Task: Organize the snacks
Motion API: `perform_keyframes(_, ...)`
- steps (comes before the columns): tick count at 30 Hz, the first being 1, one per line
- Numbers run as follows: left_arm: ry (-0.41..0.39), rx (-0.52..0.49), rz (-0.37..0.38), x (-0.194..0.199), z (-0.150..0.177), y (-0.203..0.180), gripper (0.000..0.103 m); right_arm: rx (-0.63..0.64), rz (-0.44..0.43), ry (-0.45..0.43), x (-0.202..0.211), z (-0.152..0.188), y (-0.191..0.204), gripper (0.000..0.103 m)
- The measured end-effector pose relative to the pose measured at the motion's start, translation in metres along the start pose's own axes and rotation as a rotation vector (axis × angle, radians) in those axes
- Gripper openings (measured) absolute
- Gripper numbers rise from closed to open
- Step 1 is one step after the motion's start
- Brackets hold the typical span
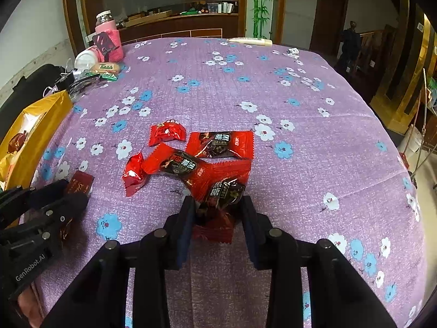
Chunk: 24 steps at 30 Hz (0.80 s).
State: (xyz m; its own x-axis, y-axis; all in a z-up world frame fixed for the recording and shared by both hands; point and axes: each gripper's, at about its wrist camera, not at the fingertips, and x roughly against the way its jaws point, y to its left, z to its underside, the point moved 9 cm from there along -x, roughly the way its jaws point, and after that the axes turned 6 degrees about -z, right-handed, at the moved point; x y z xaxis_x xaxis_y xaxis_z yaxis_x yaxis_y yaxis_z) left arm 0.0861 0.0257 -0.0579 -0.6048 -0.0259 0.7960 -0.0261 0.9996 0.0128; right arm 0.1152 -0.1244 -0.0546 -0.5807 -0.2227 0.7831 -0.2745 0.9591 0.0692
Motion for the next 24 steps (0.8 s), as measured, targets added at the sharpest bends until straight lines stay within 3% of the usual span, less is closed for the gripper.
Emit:
perform_keyframes(1, 0.001, 0.005, 0.006, 0.0, 0.0, 0.001, 0.033, -0.003, 0.024, 0.003, -0.002, -0.001, -0.002, 0.044)
perform_keyframes(3, 0.001, 0.005, 0.007, 0.0, 0.0, 0.001, 0.033, -0.025, 0.058, 0.014, -0.005, -0.001, -0.009, 0.071)
perform_keyframes(4, 0.001, 0.002, 0.005, 0.0, 0.0, 0.0, 0.034, -0.046, 0.033, 0.029, -0.007, -0.001, -0.011, 0.079)
perform_keyframes(6, 0.002, 0.002, 0.014, 0.0, 0.0, -0.001, 0.039, -0.054, -0.007, 0.036, -0.008, 0.0, -0.011, 0.087)
perform_keyframes(9, 0.007, -0.016, 0.031, 0.0, 0.001, -0.006, 0.054, -0.019, 0.009, 0.07, -0.012, 0.003, -0.006, 0.1)
perform_keyframes(10, 0.008, -0.023, 0.028, 0.0, 0.001, -0.007, 0.055, -0.015, 0.014, 0.077, -0.014, 0.003, -0.006, 0.102)
perform_keyframes(14, 0.009, -0.021, 0.029, 0.0, 0.001, -0.006, 0.056, -0.018, 0.01, 0.07, -0.013, 0.004, -0.007, 0.103)
perform_keyframes(18, 0.014, -0.023, 0.022, 0.0, 0.002, -0.005, 0.067, -0.013, 0.008, 0.057, -0.012, 0.005, -0.007, 0.103)
perform_keyframes(24, 0.017, -0.029, 0.011, -0.001, 0.003, -0.005, 0.069, -0.013, 0.007, 0.057, -0.012, 0.005, -0.007, 0.103)
